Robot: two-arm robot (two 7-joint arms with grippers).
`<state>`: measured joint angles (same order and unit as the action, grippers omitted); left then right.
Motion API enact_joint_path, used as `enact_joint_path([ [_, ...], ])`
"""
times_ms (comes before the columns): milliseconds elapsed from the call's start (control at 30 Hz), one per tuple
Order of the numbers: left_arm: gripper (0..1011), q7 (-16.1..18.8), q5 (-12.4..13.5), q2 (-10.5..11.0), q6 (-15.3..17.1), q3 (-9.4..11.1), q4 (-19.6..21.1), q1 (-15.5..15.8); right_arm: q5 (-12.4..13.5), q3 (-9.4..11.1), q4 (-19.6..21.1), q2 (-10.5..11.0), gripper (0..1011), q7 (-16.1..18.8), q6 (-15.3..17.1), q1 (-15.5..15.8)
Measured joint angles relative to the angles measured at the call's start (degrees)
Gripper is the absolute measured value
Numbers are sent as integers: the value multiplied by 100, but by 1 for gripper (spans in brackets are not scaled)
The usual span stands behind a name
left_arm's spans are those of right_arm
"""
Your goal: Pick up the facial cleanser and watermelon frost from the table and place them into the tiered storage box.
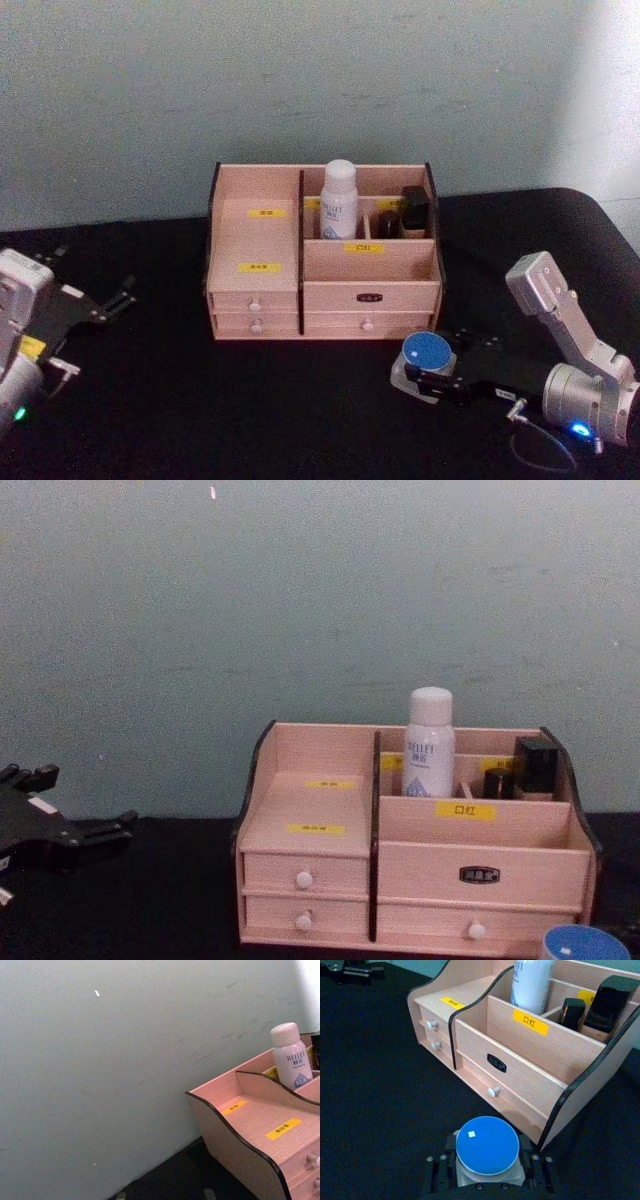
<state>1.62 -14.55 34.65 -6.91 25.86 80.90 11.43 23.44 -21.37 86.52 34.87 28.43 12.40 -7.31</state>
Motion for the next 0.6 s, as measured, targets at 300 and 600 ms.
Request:
enact_joint_path([
  [300,1001,0,0,0,0,0,0,0,-5,0,0,0,717,-2,-4,1],
  [600,1001,0,0,0,0,0,0,0,-6,0,0,0,717,-2,-5,0],
])
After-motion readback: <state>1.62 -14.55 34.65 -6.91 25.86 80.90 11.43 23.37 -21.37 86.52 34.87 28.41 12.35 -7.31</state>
